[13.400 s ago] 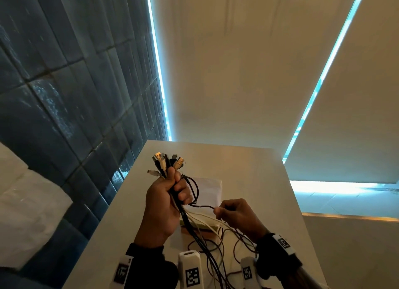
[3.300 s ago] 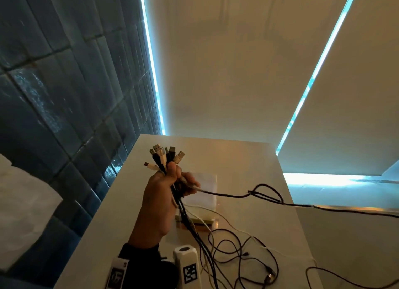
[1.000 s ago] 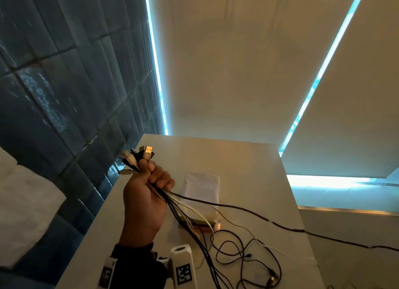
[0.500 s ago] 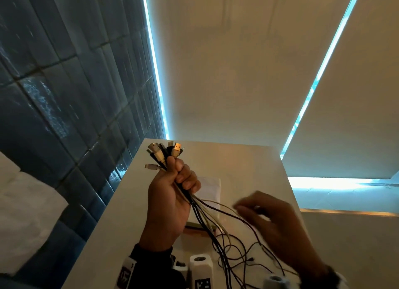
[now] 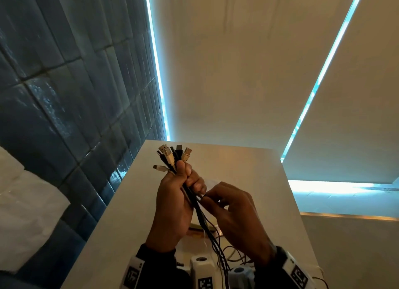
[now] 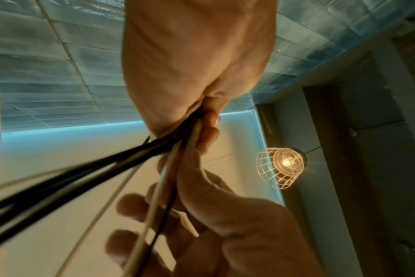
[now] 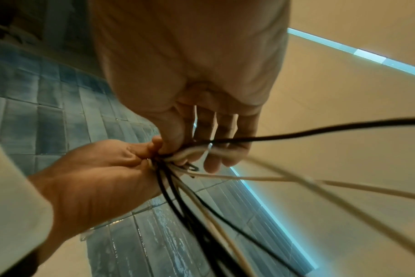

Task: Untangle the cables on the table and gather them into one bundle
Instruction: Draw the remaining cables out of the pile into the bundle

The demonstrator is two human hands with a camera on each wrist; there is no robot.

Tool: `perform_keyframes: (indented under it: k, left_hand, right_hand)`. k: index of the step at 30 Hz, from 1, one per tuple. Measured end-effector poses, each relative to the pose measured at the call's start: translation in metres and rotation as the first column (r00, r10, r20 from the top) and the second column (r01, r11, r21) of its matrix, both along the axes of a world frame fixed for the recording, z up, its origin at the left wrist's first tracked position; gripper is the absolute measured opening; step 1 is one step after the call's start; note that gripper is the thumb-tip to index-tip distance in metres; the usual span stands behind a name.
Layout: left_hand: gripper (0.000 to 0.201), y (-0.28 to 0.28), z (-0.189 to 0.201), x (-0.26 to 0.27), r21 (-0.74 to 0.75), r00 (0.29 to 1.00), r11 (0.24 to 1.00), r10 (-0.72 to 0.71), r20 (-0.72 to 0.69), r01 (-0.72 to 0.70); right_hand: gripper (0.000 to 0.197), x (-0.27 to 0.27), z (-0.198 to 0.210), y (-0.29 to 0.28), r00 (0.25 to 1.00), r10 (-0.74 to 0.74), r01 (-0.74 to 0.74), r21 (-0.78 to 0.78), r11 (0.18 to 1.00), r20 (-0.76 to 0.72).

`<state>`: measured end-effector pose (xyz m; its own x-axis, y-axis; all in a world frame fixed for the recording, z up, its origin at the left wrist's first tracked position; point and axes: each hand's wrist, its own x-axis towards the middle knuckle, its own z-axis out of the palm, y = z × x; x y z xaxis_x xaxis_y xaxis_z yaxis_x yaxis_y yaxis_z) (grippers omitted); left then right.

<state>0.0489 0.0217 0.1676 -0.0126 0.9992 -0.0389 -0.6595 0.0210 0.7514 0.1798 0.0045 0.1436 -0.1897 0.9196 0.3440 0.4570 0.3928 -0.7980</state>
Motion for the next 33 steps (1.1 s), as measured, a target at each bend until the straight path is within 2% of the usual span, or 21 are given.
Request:
perform_keyframes:
  k: [4,9,12,14,17,19,23,25,26,28,29,31,32,33]
  left_hand:
    - [0.027,0.001,-0.004,-0.004,0.022,0.999,0.999,-0.035,-0.024,0.036]
    - [0.029,0.002,-0.001,-0.016,-0.015,0.986,0.989,-0.147,-0.076,0.146]
    - [0.029,0.005,-0.004,-0.030,-0.012,0.997,0.998,-0.057,-0.057,0.056]
    - [0.030,0.007,-0.005,-0.037,0.002,1.000,1.000,0.008,-0.030,-0.008]
    - [0.032,0.008,-0.004,-0.036,0.037,0.999,0.999,0.005,-0.038,-0.004]
    - [0.031,0.009,-0.004,-0.034,0.043,0.997,0.998,-0.033,-0.069,0.036]
    - [0.033,0.010,-0.001,-0.038,-0.008,0.973,0.989,-0.149,-0.178,0.150]
    - [0.033,0.009,-0.003,-0.044,-0.025,0.981,0.996,-0.088,-0.175,0.085]
    - [0.033,0.010,-0.004,-0.046,-0.020,0.990,0.999,-0.049,-0.136,0.047]
    - [0.032,0.010,-0.003,-0.049,-0.010,1.000,1.000,-0.020,-0.003,0.020]
    - [0.031,0.010,-0.003,-0.049,-0.006,0.998,1.000,-0.022,0.053,0.023]
    - [0.030,0.010,-0.001,-0.046,0.010,0.993,0.999,-0.045,0.111,0.044]
    - [0.030,0.008,0.002,-0.042,0.028,0.989,0.997,-0.074,0.130,0.071]
    - [0.030,0.007,0.004,-0.038,0.054,0.982,0.993,-0.115,0.147,0.108]
  right_hand:
    - [0.014,0.011,0.005,0.001,0.995,-0.077,0.070,0.089,0.994,0.068]
    - [0.019,0.037,0.014,0.007,0.973,-0.232,0.229,0.097,0.969,0.017]
    - [0.024,0.077,0.015,0.015,0.926,-0.376,0.378,0.071,0.923,-0.032]
    - [0.026,0.104,0.012,0.014,0.911,-0.412,0.411,0.039,0.911,0.014]
    - [0.024,0.126,0.003,0.002,0.905,-0.405,0.411,-0.017,0.912,0.128]
    - [0.025,0.138,-0.004,-0.005,0.889,-0.436,0.446,-0.049,0.894,0.138]
    - [0.023,0.168,-0.007,-0.018,0.782,-0.614,0.620,-0.031,0.784,0.104]
    - [0.030,0.200,-0.012,-0.027,0.698,-0.712,0.716,-0.093,0.692,0.070]
    - [0.043,0.220,-0.019,-0.033,0.679,-0.730,0.733,-0.132,0.667,0.081]
    - [0.068,0.261,-0.032,-0.044,0.729,-0.637,0.684,-0.231,0.692,0.250]
    - [0.077,0.272,-0.038,-0.047,0.771,-0.514,0.629,-0.323,0.707,0.375]
    - [0.089,0.272,-0.046,-0.049,0.783,-0.218,0.517,-0.413,0.750,0.583]
    - [0.091,0.264,-0.044,-0.049,0.772,-0.090,0.445,-0.433,0.784,0.630]
    - [0.090,0.249,-0.038,-0.047,0.794,-0.008,0.383,-0.490,0.783,0.608]
